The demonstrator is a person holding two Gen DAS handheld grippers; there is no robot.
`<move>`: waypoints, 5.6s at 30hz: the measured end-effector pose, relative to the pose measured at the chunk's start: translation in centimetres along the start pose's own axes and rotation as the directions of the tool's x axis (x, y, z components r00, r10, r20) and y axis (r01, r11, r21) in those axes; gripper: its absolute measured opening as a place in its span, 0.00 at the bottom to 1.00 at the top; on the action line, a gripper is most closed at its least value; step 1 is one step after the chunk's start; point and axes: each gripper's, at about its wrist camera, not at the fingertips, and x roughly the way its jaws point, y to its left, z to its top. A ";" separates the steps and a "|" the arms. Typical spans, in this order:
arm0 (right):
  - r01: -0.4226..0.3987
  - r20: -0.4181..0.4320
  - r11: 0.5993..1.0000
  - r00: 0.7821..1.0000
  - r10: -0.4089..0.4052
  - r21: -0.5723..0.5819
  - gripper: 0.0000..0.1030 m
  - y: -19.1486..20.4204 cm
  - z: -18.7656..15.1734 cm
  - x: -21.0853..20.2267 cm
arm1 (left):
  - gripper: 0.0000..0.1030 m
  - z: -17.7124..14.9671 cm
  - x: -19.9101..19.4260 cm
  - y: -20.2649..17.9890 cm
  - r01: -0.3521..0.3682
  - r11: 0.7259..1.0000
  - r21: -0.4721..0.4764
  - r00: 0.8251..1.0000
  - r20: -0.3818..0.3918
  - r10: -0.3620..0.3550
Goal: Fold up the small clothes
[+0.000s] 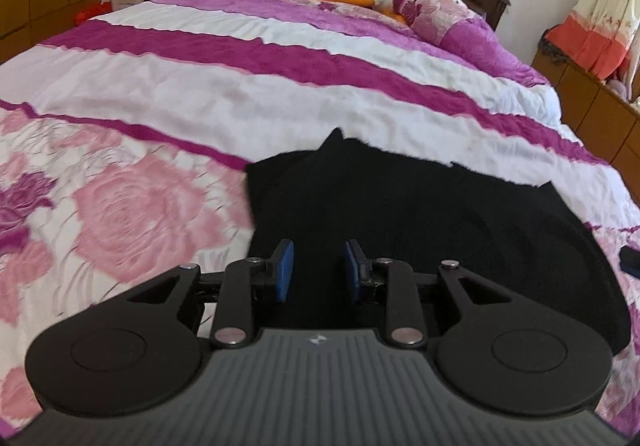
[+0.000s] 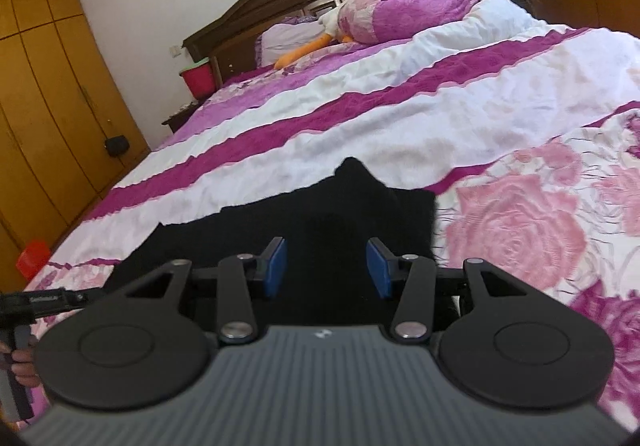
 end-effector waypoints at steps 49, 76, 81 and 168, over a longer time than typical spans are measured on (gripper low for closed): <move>0.031 0.019 0.930 0.999 -0.040 0.366 0.66 -3.3 -7.8 -3.6 | 0.41 -4.4 -4.0 -2.0 -0.011 1.000 -0.018 0.998 -0.060 0.009; -0.053 0.120 0.910 0.993 0.004 0.412 0.61 -5.8 -5.6 3.2 | 0.48 -4.6 -2.5 -3.3 -0.035 0.997 0.062 0.996 -0.080 0.040; -0.041 0.104 0.911 0.995 -0.002 0.411 0.29 -6.0 -5.9 3.7 | 0.48 -4.6 -2.4 -3.3 -0.032 0.998 0.060 0.996 -0.082 0.037; -0.185 -0.093 0.983 0.978 0.185 0.001 0.60 21.4 -3.8 2.9 | 0.66 -0.3 -5.3 5.3 0.169 0.980 -0.103 0.985 0.057 -0.163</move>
